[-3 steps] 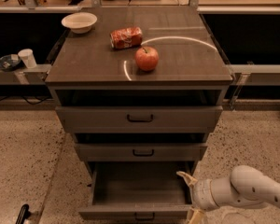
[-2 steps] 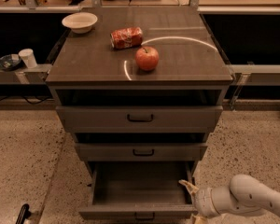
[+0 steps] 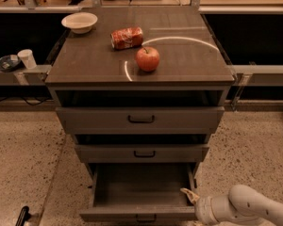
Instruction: Close bottom drawer
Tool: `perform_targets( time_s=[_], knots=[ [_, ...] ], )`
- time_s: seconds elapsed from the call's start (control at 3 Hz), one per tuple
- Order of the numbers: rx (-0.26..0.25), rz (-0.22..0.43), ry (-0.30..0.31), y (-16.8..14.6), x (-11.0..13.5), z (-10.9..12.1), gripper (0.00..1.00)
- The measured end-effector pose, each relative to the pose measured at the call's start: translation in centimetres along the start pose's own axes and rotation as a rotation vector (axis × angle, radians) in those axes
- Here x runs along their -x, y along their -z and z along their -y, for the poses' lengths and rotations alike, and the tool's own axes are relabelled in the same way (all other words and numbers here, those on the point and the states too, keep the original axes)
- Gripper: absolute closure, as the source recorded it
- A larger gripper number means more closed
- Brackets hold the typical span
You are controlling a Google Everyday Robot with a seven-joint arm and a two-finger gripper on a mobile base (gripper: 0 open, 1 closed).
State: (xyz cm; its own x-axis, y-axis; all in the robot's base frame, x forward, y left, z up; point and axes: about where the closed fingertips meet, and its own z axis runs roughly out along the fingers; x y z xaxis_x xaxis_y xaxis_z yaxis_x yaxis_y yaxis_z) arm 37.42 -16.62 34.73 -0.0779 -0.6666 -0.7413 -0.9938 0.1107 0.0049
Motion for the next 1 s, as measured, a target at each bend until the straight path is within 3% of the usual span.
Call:
perform_targets(
  time_s=[1.0],
  knots=[
    [-0.064, -0.023, -0.061, -3.5, -5.2, 2.3, 0.69]
  ],
)
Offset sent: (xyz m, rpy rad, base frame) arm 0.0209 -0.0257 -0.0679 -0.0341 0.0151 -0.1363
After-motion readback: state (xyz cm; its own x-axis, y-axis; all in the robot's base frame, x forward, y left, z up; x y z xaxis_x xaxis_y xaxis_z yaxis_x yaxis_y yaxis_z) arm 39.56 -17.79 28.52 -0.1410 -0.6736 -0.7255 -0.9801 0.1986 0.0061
